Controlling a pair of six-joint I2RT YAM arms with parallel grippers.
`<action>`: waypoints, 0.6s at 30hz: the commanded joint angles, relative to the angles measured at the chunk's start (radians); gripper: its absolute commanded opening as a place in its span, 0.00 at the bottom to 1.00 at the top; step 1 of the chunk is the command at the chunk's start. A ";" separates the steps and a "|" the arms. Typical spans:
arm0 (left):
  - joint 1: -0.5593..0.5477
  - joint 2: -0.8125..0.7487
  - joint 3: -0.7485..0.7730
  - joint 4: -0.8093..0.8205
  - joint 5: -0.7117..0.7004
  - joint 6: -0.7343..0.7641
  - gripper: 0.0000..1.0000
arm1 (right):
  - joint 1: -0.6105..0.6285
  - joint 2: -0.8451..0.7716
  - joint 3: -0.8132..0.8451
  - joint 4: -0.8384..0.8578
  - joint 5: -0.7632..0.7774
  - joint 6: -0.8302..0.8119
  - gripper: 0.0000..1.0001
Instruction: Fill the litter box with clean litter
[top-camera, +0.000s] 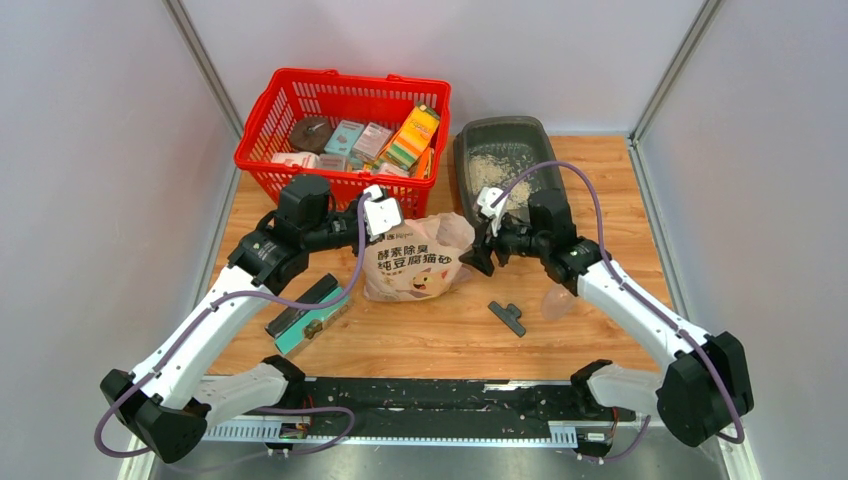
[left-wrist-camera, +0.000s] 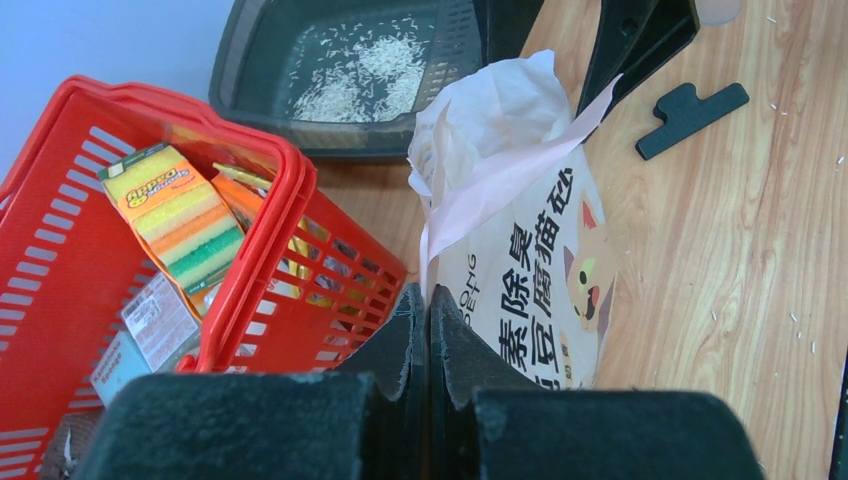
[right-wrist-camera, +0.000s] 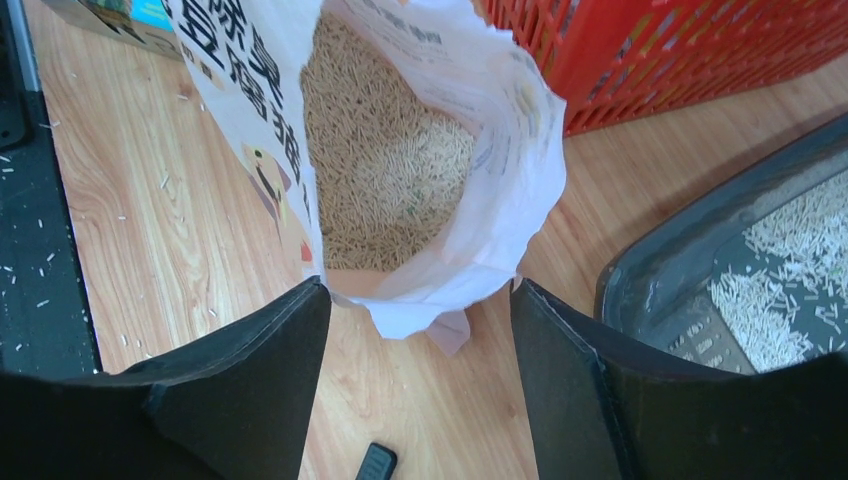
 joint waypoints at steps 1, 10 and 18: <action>0.001 -0.011 0.037 0.022 0.023 -0.020 0.00 | 0.007 -0.038 0.028 -0.076 0.040 -0.049 0.70; 0.001 -0.012 0.032 0.028 0.029 -0.026 0.00 | 0.010 -0.041 0.031 -0.061 -0.040 -0.023 0.69; 0.001 -0.020 0.028 0.022 0.027 -0.029 0.00 | 0.021 0.029 0.046 0.020 -0.048 0.040 0.68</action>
